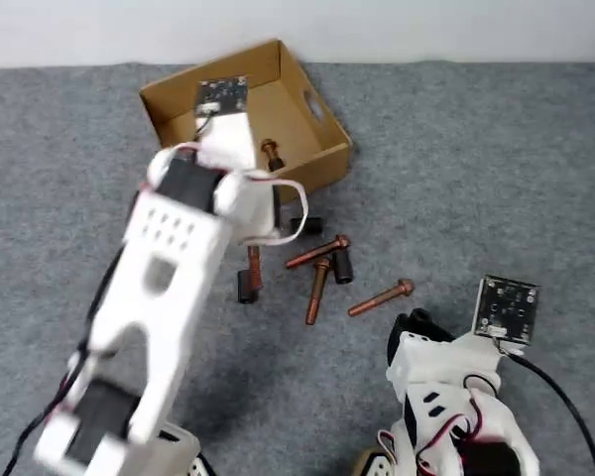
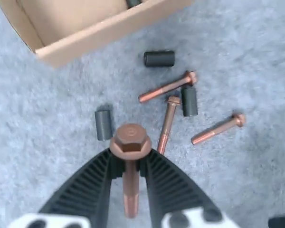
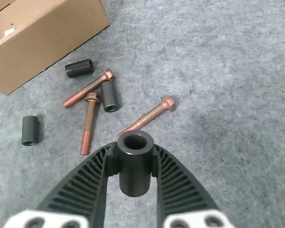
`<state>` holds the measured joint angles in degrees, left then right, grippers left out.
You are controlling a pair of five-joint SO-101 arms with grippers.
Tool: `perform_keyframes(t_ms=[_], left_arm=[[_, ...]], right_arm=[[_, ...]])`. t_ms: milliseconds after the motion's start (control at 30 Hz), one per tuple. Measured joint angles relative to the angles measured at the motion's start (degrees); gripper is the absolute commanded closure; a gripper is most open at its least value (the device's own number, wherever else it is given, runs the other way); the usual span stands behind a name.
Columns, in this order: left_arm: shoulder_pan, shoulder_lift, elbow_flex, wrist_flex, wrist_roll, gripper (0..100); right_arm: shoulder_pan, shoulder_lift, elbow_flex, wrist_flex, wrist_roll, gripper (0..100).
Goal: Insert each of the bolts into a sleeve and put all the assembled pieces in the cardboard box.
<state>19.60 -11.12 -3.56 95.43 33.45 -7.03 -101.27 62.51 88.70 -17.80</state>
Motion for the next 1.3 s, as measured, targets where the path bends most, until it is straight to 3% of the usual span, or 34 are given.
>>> perform_keyframes(t_ms=[300, 500, 833, 1300], left_arm=[[0.0, -32.18, 31.91, -13.63, -6.24, 100], [0.0, -51.78, 45.89, -15.91, -8.09, 100], [0.0, -72.35, 51.96, -16.0, -8.26, 100], [-0.09, -92.31, 60.48, -21.8, -8.26, 100]], right_arm=[[-7.12, 0.0, 0.0, 0.0, 2.02, 99.1], [-11.6, 0.0, 0.0, 0.0, 2.02, 99.0], [-25.93, 0.0, 0.35, 0.0, 3.16, 99.0], [-43.34, -1.05, 2.29, -7.56, 19.96, 99.0]])
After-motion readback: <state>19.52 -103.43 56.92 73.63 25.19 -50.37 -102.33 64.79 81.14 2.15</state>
